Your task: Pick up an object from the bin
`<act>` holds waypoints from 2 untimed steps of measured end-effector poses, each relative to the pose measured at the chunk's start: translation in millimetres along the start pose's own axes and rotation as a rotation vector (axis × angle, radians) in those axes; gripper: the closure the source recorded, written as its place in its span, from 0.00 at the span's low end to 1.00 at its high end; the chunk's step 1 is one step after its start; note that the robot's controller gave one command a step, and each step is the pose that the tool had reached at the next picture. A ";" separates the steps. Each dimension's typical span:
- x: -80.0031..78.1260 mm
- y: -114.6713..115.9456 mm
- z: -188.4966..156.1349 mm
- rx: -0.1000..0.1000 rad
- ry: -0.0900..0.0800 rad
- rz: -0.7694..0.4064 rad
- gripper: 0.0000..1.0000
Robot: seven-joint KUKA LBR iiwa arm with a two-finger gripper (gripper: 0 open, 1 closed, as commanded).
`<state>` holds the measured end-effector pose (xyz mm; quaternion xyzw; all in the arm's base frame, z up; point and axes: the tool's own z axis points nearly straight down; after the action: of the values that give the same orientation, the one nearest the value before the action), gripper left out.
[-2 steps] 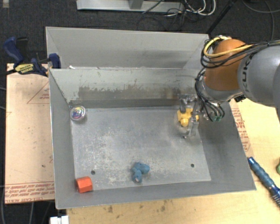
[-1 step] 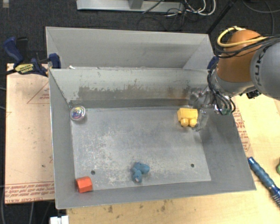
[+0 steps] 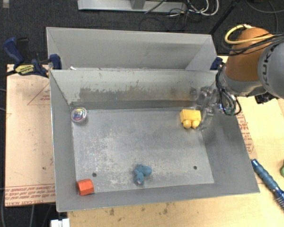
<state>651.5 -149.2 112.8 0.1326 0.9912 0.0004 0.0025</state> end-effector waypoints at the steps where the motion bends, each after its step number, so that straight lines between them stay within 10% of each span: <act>1: 4.7 3.0 44.7 0.000 0.006 0.118 0.00; 2: 4.2 3.8 44.5 -0.001 0.004 0.115 0.00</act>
Offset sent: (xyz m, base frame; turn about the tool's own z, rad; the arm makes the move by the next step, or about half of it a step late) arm -0.0033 0.0032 -0.0428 0.1187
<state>648.7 -144.5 68.2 0.1895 0.9819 0.0010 0.0006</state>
